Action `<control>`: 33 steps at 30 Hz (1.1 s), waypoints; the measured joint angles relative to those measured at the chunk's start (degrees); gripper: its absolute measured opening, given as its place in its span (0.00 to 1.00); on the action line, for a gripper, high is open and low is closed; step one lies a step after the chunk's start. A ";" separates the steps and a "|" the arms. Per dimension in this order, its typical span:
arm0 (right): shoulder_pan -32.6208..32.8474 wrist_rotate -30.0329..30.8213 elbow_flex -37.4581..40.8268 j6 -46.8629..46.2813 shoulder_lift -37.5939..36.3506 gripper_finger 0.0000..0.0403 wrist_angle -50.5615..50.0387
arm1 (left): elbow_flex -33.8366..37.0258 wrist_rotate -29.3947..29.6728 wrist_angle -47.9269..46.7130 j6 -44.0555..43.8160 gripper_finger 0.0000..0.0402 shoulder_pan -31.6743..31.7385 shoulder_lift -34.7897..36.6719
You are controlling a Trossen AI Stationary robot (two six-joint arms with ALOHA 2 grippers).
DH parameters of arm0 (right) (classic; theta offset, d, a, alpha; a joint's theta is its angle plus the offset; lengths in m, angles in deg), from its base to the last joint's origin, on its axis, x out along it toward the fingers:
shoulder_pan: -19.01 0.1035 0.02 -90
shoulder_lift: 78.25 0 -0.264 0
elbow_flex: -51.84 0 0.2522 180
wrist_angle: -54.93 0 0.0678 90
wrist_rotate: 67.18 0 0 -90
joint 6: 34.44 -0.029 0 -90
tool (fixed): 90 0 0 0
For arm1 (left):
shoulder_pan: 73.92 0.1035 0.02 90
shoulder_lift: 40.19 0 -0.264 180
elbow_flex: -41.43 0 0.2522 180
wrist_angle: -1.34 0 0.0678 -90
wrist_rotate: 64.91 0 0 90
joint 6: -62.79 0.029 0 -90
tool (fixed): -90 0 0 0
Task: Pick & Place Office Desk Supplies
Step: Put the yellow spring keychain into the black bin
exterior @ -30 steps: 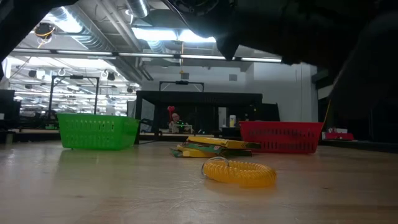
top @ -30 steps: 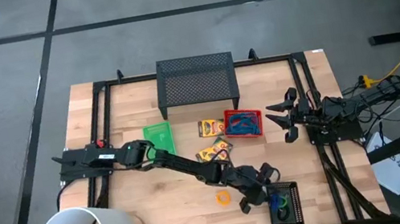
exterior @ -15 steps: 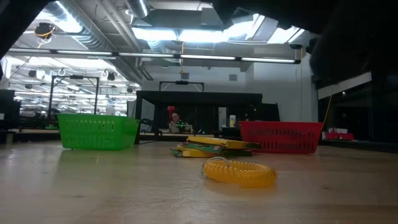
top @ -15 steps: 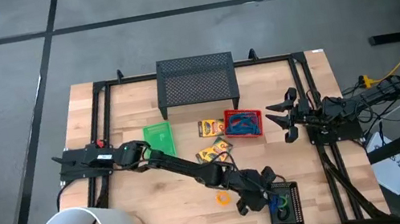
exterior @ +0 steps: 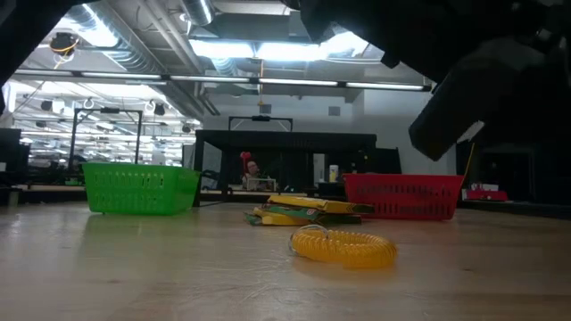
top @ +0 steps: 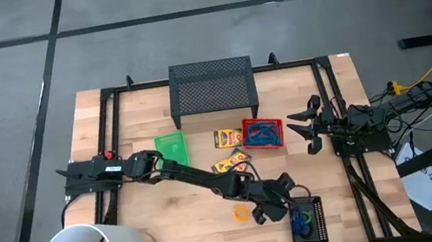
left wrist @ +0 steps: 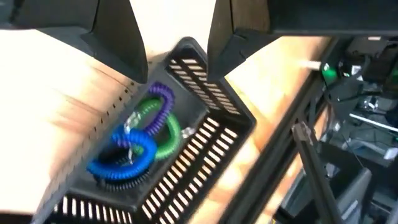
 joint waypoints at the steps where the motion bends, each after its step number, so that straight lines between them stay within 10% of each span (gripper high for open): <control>1: 0.02 0.00 0.00 0.00 0.00 0.35 -0.10 | 0.00 0.77 -0.52 -0.02 0.40 -0.20 0.18; 18: 0.00 -0.44 0.00 -2.35 -0.01 0.35 -0.90 | 0.86 2.61 -52.98 -24.21 0.39 -3.49 12.23; 33: 0.00 -0.44 0.00 -1.72 0.00 0.35 -0.87 | 12.55 0.84 -41.69 -27.06 0.40 -4.93 12.02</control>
